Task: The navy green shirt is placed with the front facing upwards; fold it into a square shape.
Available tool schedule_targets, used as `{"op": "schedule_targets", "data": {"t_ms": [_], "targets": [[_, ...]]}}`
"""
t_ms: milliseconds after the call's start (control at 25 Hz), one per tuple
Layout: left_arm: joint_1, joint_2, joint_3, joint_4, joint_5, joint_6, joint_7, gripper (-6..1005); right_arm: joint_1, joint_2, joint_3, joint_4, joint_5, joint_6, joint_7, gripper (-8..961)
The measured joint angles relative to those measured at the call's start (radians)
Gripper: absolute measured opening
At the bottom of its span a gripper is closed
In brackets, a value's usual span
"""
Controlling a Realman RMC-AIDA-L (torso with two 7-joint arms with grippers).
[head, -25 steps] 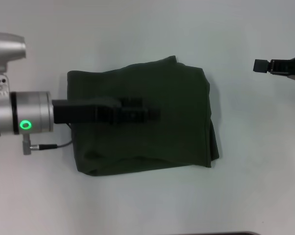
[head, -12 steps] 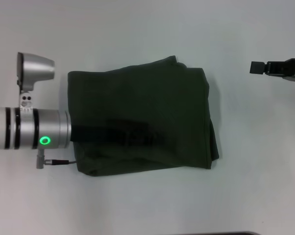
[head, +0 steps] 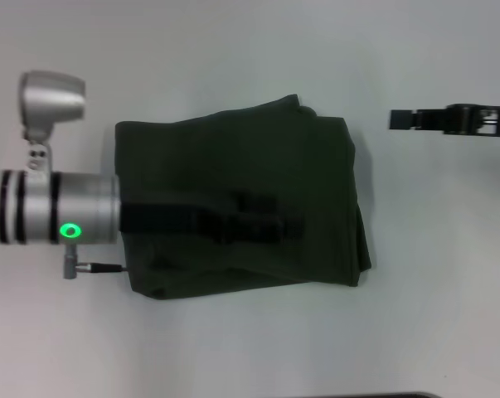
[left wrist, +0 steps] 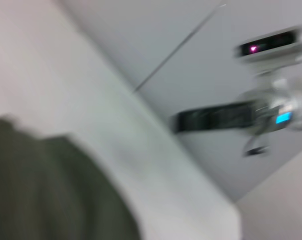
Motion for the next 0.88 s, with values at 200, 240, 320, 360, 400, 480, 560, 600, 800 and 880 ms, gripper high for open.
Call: {"op": "schedule_targets", "data": {"t_ms": [200, 240, 320, 360, 400, 480, 560, 600, 800, 880], "targets": [[0.034, 0.001, -0.055, -0.063, -0.051, 0.086, 0.005, 917, 0.044, 0.050, -0.073, 0.006, -0.001, 0.091, -0.034, 64], [0.040, 0.001, -0.078, -0.067, -0.053, 0.086, 0.006, 917, 0.053, 0.061, -0.086, 0.010, 0.000, 0.115, -0.045, 64], [0.047, 0.002, -0.113, -0.068, -0.054, 0.081, 0.007, 917, 0.068, 0.079, -0.110, 0.025, 0.000, 0.168, -0.067, 65], [0.050, 0.003, -0.127, -0.068, -0.054, 0.080, 0.009, 917, 0.077, 0.085, -0.124, 0.038, 0.000, 0.200, -0.080, 65], [0.053, 0.004, -0.137, -0.068, -0.054, 0.079, 0.010, 918, 0.085, 0.089, -0.140, 0.054, 0.000, 0.235, -0.094, 65], [0.056, 0.005, -0.146, -0.070, -0.056, 0.079, 0.010, 918, 0.100, 0.092, -0.167, 0.089, 0.000, 0.298, -0.114, 64], [0.060, 0.006, -0.151, -0.070, -0.056, 0.078, 0.011, 918, 0.112, 0.093, -0.189, 0.114, 0.000, 0.354, -0.125, 63], [0.062, 0.006, -0.152, -0.070, -0.056, 0.078, 0.012, 918, 0.116, 0.093, -0.198, 0.123, 0.000, 0.380, -0.128, 63], [0.065, 0.006, -0.153, -0.070, -0.057, 0.071, 0.018, 918, 0.123, 0.093, -0.246, 0.131, 0.000, 0.498, -0.131, 61], [0.065, 0.006, -0.153, -0.070, -0.057, 0.070, 0.018, 918, 0.125, 0.094, -0.263, 0.136, 0.000, 0.545, -0.128, 60]]}}
